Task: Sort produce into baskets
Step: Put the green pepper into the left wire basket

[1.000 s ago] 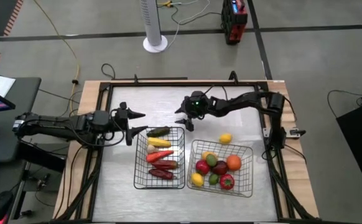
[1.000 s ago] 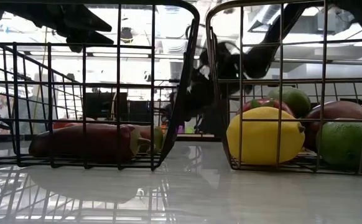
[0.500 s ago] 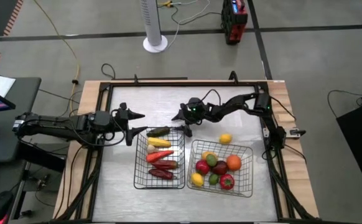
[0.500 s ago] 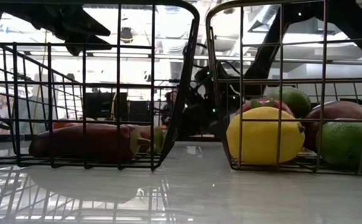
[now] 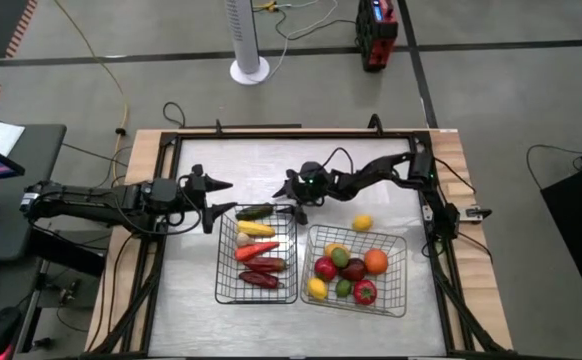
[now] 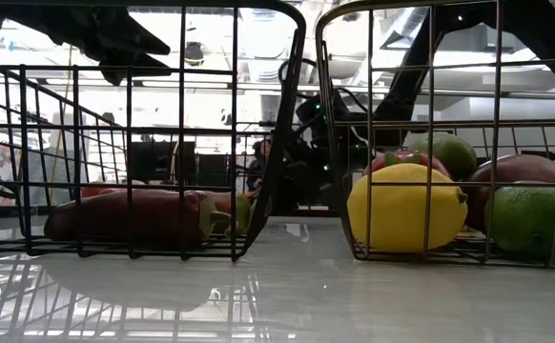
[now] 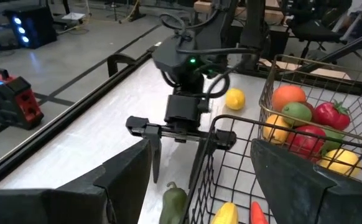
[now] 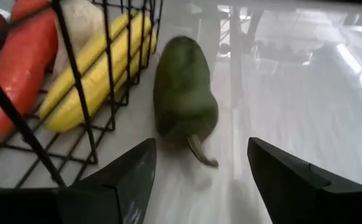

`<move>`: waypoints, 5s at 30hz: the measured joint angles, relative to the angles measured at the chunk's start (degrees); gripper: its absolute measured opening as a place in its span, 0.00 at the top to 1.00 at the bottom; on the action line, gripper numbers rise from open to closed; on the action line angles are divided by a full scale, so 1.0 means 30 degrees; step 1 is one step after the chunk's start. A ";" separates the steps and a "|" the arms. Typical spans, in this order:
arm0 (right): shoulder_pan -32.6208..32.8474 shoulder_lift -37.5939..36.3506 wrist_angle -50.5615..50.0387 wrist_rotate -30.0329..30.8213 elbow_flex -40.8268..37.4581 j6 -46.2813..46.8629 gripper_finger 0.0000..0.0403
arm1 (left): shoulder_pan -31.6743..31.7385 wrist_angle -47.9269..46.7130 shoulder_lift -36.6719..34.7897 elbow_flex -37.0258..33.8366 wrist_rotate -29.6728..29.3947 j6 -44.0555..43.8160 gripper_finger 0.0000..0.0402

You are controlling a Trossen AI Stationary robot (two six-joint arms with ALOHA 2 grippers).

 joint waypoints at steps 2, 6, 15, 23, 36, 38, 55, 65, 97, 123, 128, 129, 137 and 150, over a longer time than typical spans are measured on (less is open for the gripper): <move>0.0193 0.0000 0.0268 0.0440 0.0000 -0.0377 0.32 | 0.0000 0.0011 0.0004 0.0000 -0.0181 0.0000 0.35; 0.0356 0.0000 0.0538 0.0702 0.0000 -0.0724 0.35 | 0.0000 0.0030 -0.0001 0.0000 -0.0251 0.0000 0.35; 0.0316 0.0000 0.0454 0.0864 0.0000 -0.0710 0.47 | 0.0000 0.0030 0.0000 0.0000 -0.0244 0.0000 0.35; 0.0301 0.0000 -0.0100 0.1076 0.0000 -0.1483 0.55 | 0.0000 0.0025 -0.0001 0.0000 -0.0237 0.0007 0.35; 0.0272 0.0000 -0.0665 0.2096 0.0000 -0.2120 0.77 | 0.0000 0.0022 0.0003 0.0000 -0.0229 0.0186 0.35; 0.0272 0.0000 -0.0617 0.2096 0.0000 -0.2087 0.80 | 0.0000 0.0022 -0.0001 0.0000 -0.0229 0.0189 0.35; 0.0066 -0.0010 -0.0481 0.2081 0.0000 -0.1941 0.96 | 0.0000 0.0008 0.0002 0.0000 -0.0222 0.0189 0.35; -0.0097 -0.1090 -0.0830 0.2553 0.0007 -0.2005 0.96 | -0.0006 -0.0044 0.0007 0.0000 -0.0215 0.0183 0.35; 0.1117 -0.7807 -0.6070 0.6395 0.0007 -0.5314 0.96 | 0.0000 -0.0138 -0.0001 0.0007 -0.0215 0.0386 0.35; -0.1403 -0.7497 -0.8633 0.3034 0.0000 -0.0354 0.36 | -0.0007 0.0022 0.0007 0.0007 0.0061 0.0086 0.35; -0.1910 -0.6803 -0.9131 0.1505 0.0052 -0.0338 0.36 | -0.0007 0.0164 0.0014 0.0007 -0.0135 0.0357 0.35; -0.2026 -0.6474 -0.9294 0.1135 0.0026 -0.0291 0.36 | -0.0007 0.0264 0.0012 0.0007 -0.0129 0.0364 0.35; -0.2085 -0.3915 -0.9313 0.0886 0.1087 -0.0138 0.36 | -0.0022 0.0434 0.0010 0.0007 -0.0142 0.0308 0.35; -0.2074 -0.3794 -1.2328 -0.0907 0.1588 -0.2148 0.35 | 0.0010 0.0379 0.0014 0.0007 -0.0157 0.0576 0.35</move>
